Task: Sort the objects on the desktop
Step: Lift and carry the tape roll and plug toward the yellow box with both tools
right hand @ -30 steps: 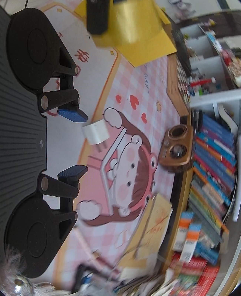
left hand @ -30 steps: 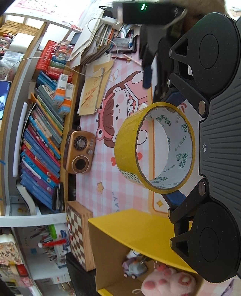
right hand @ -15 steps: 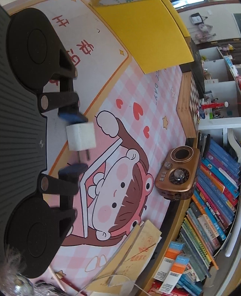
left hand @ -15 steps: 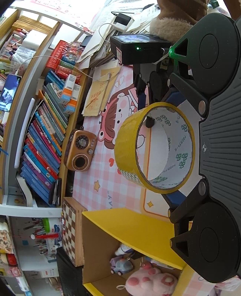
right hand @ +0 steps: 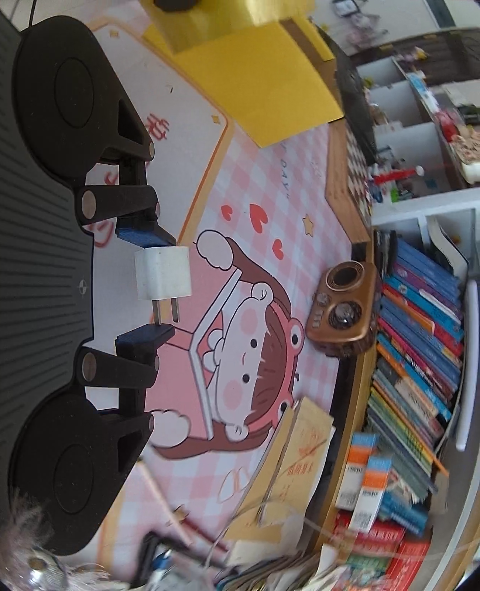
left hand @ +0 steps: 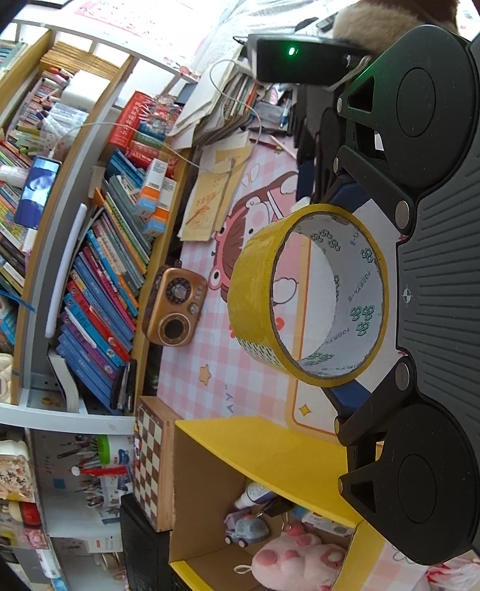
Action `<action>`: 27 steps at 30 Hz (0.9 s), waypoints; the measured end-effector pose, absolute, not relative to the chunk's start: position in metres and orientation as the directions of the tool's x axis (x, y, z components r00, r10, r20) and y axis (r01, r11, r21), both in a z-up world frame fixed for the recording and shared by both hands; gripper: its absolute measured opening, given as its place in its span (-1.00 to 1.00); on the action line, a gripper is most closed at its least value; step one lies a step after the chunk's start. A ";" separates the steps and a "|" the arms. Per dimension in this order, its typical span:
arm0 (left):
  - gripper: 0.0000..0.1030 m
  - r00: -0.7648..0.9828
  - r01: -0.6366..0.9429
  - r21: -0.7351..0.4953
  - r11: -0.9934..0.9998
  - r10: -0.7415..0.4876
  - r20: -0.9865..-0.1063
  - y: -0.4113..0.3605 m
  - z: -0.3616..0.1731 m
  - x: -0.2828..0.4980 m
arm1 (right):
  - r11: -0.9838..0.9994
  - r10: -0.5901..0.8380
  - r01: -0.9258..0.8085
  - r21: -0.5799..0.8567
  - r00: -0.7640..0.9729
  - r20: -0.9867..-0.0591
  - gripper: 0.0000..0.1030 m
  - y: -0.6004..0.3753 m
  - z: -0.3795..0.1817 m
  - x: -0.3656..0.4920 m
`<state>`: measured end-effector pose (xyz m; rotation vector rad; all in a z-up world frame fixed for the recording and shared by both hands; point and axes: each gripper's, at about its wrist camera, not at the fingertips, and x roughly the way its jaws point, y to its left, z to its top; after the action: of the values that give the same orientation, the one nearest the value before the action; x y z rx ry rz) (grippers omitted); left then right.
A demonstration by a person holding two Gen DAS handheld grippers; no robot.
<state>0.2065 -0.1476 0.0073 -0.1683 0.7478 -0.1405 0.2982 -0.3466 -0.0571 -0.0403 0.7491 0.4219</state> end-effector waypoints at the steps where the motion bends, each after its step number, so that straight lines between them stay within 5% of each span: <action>1: 0.77 0.727 0.072 -0.205 0.976 -0.192 -0.659 -0.147 0.008 0.205 | 0.919 0.355 -0.375 0.119 0.658 -0.664 -0.20 -0.347 -0.054 0.292; 27: 0.77 0.772 0.140 -0.277 0.951 -0.280 -0.570 -0.065 0.019 0.107 | 0.962 0.254 -0.258 0.089 0.724 -0.641 -0.20 -0.269 -0.016 0.140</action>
<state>0.1066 -0.0647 0.0193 -0.2243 0.6507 -0.2293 0.1405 -0.2691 -0.0156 -0.0067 0.7064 0.2827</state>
